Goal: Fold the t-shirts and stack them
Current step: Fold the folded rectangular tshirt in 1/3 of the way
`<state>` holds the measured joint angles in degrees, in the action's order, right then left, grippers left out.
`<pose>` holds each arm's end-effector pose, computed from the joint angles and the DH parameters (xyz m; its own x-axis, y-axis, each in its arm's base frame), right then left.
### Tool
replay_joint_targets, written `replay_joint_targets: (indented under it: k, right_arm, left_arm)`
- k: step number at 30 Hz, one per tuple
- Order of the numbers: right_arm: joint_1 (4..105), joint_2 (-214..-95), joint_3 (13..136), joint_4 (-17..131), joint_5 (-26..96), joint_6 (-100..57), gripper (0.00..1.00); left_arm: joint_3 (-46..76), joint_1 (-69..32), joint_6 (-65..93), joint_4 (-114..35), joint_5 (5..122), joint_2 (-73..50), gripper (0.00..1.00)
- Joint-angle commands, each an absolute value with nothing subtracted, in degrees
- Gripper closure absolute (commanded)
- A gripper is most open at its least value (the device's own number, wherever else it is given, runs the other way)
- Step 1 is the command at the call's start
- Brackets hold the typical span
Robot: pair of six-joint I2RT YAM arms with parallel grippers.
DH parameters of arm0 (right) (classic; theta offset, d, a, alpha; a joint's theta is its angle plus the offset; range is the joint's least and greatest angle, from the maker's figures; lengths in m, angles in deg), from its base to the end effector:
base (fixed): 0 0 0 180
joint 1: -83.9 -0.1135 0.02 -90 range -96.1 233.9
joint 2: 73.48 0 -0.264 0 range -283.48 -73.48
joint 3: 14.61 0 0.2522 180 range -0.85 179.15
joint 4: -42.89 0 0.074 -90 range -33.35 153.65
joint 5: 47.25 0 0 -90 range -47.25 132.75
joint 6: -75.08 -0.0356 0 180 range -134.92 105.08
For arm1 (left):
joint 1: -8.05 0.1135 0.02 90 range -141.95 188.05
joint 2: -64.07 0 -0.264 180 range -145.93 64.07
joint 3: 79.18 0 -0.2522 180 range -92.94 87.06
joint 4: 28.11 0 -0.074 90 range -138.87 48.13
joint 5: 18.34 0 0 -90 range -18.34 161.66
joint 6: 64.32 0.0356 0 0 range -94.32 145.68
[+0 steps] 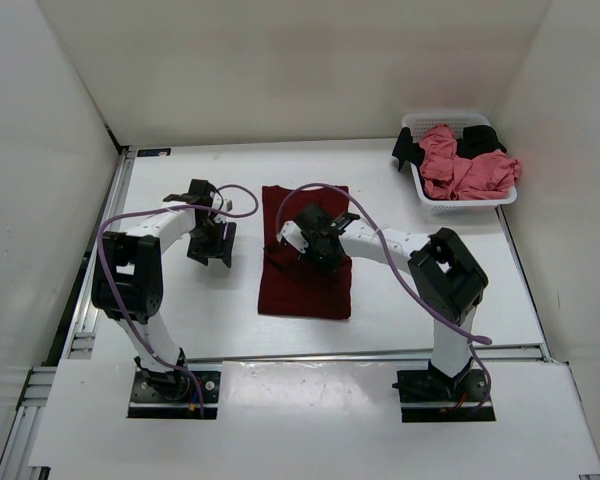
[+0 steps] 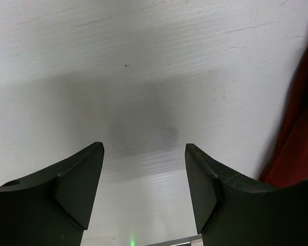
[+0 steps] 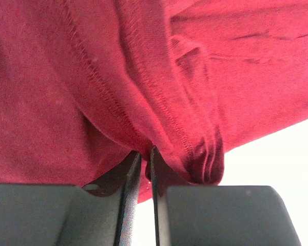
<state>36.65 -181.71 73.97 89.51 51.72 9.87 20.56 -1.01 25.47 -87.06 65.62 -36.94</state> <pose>0.2648 0.2782 0.1795 -0.2779 -0.9107 -0.3055 -0.8804 0.3687 -0.2983 0.3212 -0.0550 0.1756 -0.9722 0.1513 -0.1784 0.1716 0.9796 -0.1042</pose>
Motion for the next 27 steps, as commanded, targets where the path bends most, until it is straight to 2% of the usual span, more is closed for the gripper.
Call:
replay_joint_targets:
  k: [1, 6, 20, 21, 22, 25, 27]
  right_arm:
    - [37.5, -181.3, 77.2, 88.6, 53.0, 8.6, 0.84]
    - [39.3, -183.1, 79.2, 88.0, 53.0, 6.9, 0.88]
    - [45.7, -191.4, 89.4, 88.0, 48.5, 3.6, 0.89]
    - [46.2, -191.4, 89.4, 88.0, 48.5, 3.6, 0.88]
    - [46.2, -191.4, 89.9, 88.0, 48.5, 3.0, 0.78]
    - [46.2, -190.6, 89.9, 88.0, 47.9, 1.5, 0.66]
    - [46.2, -188.5, 89.9, 88.0, 49.9, 0.2, 0.65]
  left_arm:
    - [19.3, -0.6, 25.7, -87.6, 64.2, -36.5, 0.24]
    - [19.3, -0.6, 25.7, -87.6, 64.2, -36.5, 0.24]
    - [19.8, -1.7, 25.7, -88.6, 63.7, -36.5, 0.24]
    - [19.8, -1.7, 25.7, -88.6, 63.7, -36.5, 0.24]
    - [19.8, -1.7, 25.7, -89.1, 63.7, -36.5, 0.24]
    - [19.3, -2.3, 25.7, -89.2, 63.7, -36.5, 0.24]
    - [18.1, -2.8, 25.7, -89.2, 63.7, -35.9, 0.24]
